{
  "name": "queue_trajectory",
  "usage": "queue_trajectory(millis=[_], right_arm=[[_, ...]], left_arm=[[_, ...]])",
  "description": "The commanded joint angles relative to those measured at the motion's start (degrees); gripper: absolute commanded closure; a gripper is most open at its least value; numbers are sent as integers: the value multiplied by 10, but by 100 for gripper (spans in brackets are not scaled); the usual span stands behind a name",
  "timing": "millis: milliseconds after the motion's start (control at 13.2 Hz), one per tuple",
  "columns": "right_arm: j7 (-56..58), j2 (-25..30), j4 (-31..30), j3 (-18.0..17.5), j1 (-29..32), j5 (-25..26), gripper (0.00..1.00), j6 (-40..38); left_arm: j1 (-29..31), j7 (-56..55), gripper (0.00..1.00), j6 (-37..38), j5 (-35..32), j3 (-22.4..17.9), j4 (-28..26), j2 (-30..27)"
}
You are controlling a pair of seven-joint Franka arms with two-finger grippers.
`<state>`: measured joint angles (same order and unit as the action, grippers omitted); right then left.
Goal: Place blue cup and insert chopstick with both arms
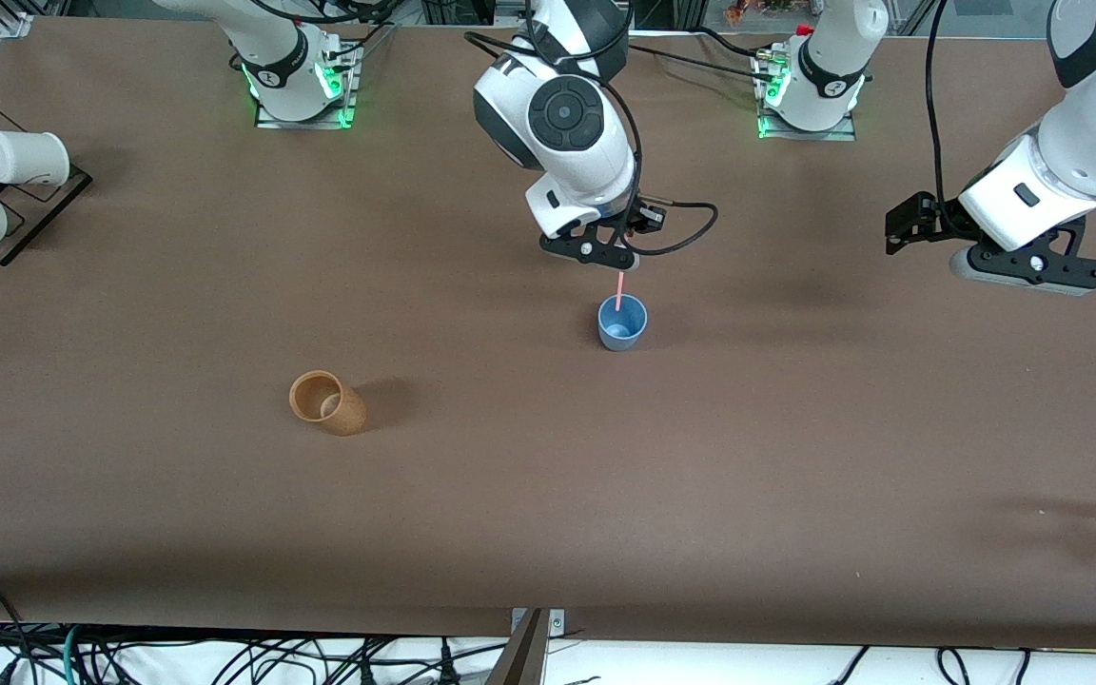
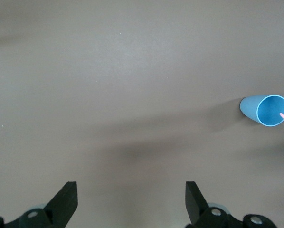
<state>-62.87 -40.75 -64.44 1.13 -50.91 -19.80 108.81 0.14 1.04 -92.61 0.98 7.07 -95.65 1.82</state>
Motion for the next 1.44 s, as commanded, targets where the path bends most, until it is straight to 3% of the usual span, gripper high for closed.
queue_trajectory(millis=[0,151,227,302,378,605,756,1209,1360], right_arm=[[-15,-25,18,4,-5,-14,97,0],[-14,-32,16,4,-4,-14,96,0],[-6,-37,16,4,1,-13,77,3],[12,-42,15,4,5,-6,28,17],[34,-43,9,5,12,-1,0,27],[95,-26,9,6,38,44,0,23],[114,15,-10,4,75,78,0,6],[398,216,-209,4,242,124,0,-41],[489,285,-249,4,300,131,0,-95]], left_arm=[[4,-7,0,14,-12,1,22,13],[-2,-7,0,14,-15,3,23,14],[-1,-8,0,17,-15,4,22,13],[-2,-7,0,19,-15,4,23,14],[-2,-7,0,19,-16,3,26,15],[0,-7,0,19,-17,4,28,16],[1,-8,0,18,-17,4,29,16],[4,-12,0,17,-35,1,39,27],[0,-12,0,16,-36,2,44,28]])
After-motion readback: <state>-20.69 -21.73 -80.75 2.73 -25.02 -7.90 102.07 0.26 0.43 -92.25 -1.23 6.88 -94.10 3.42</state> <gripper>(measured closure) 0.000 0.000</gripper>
